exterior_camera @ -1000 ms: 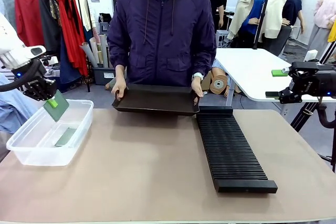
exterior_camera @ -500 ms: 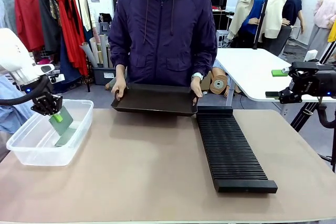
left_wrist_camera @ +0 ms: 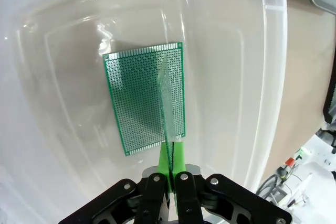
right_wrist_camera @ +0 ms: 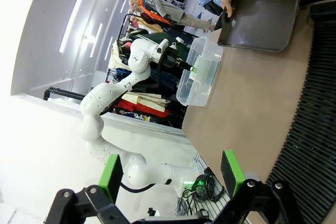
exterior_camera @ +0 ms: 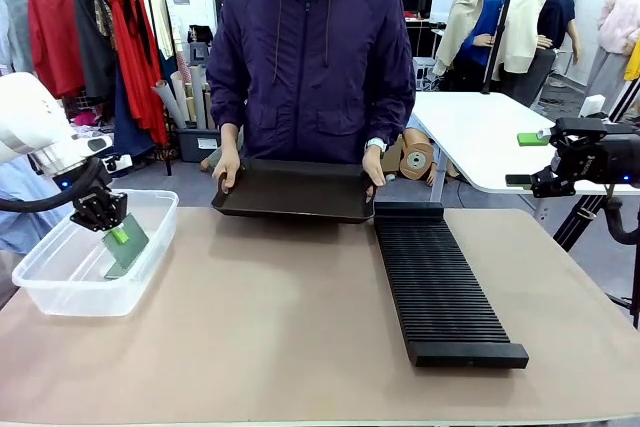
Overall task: Sort PCBs into racks and boxes based on the side picked up.
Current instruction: If the short side of the Blank PCB is picked up, insert it into the PCB Rack ; if the long side is picked up, place it in the Organizing box.
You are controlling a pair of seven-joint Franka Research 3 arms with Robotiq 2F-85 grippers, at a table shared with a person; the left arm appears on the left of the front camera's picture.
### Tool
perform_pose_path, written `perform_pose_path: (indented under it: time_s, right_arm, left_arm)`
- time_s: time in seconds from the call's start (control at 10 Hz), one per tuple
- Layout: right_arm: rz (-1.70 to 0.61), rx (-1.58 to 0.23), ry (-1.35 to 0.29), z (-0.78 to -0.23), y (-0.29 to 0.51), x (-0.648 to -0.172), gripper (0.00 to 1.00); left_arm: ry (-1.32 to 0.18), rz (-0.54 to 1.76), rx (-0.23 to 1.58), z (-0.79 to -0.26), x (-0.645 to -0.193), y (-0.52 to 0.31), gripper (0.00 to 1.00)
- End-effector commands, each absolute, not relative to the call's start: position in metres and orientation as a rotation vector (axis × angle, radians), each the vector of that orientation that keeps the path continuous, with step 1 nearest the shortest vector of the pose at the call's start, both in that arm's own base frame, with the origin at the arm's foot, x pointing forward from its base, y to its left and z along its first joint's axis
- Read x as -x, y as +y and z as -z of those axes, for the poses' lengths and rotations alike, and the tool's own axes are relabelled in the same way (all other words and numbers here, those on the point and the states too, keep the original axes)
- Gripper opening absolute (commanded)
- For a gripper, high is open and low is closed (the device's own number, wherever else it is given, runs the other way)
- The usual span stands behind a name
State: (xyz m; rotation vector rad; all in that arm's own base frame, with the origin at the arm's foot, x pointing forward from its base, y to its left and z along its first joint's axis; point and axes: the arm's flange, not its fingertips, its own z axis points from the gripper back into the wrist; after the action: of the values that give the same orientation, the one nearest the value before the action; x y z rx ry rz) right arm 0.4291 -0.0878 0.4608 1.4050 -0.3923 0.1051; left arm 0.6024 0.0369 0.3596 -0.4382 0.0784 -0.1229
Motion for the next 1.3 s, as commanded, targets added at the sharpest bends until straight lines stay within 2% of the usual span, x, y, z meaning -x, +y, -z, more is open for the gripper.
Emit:
perform_pose_path:
  time_s: [0.0,0.2,0.3,0.8,1.2]
  right_arm:
    - [-0.11,-1.405,-0.399,-0.462,-0.087,-0.428,1.0]
    - [-0.11,-1.405,-0.399,-0.462,-0.087,-0.428,1.0]
    - [-0.11,-1.405,-0.399,-0.462,-0.087,-0.428,1.0]
    - [-0.11,-1.405,-0.399,-0.462,-0.087,-0.428,1.0]
    - [-0.11,-1.405,-0.399,-0.462,-0.087,-0.428,1.0]
  left_arm:
    - [0.074,0.147,0.482,-0.357,-0.608,0.039,0.0]
    - [0.04,0.154,0.494,-0.353,-0.611,0.037,0.0]
    - [0.023,0.155,0.504,-0.351,-0.612,0.037,0.04]
    - [0.014,0.148,0.508,-0.35,-0.61,0.037,1.0]
    - [-0.008,0.115,0.379,-0.371,-0.6,0.037,1.0]
